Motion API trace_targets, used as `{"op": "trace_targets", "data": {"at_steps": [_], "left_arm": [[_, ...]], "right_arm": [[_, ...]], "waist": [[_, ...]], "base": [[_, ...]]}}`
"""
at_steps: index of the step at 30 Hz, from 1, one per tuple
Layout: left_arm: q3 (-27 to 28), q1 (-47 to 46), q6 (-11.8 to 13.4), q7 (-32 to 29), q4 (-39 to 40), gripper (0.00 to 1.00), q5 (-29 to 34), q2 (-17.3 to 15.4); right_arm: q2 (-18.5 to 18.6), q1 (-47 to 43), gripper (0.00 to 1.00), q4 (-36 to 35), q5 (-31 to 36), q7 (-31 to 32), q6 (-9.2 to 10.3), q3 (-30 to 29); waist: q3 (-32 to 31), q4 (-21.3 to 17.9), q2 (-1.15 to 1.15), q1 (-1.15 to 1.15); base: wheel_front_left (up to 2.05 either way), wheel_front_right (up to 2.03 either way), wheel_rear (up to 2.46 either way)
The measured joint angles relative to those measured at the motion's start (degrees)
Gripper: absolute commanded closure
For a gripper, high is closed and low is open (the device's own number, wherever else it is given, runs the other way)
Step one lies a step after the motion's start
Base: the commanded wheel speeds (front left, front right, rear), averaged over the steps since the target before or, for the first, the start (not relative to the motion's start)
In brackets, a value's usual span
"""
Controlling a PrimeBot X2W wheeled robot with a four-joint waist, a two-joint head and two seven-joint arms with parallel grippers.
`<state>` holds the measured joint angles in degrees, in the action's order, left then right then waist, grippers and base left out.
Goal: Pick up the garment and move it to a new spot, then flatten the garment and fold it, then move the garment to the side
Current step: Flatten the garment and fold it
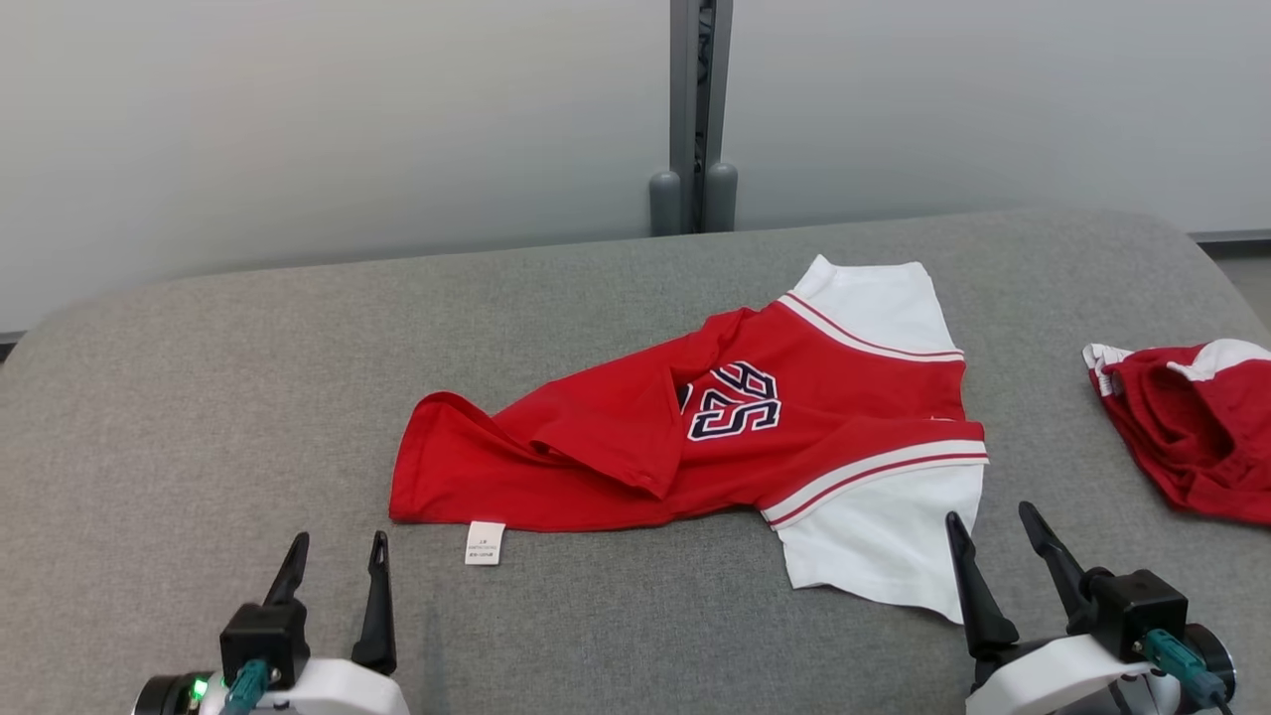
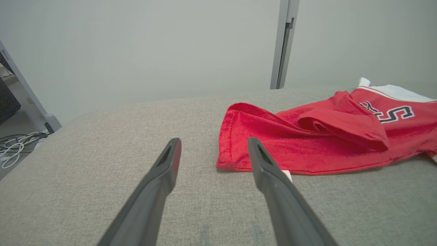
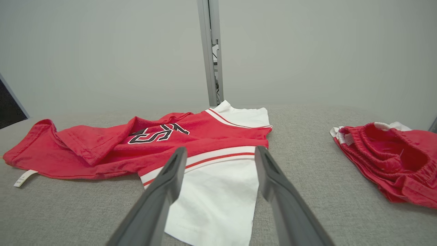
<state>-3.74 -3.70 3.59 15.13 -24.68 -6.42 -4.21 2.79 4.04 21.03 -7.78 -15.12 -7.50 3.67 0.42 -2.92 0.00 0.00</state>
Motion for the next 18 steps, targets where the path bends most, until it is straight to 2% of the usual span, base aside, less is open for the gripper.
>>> {"op": "trace_targets", "data": {"at_steps": [8, 18], "left_arm": [[1.76, 5.59, -0.07, 0.00, 3.94, 0.00, 0.49, 0.99], [2.43, 5.36, -1.01, 0.00, 3.47, 0.00, 0.92, 1.27]], "right_arm": [[0.01, -1.54, 0.00, 0.09, -0.35, 0.00, 0.00, 0.09], [0.00, -2.10, 0.00, 0.74, -0.14, 0.00, 0.00, -0.19]], "waist": [[-1.67, 0.26, 0.00, 0.00], [-0.86, 0.48, 0.00, 0.00]], "base": [[0.00, 0.00, 0.00], [0.00, 0.00, 0.00]]}}
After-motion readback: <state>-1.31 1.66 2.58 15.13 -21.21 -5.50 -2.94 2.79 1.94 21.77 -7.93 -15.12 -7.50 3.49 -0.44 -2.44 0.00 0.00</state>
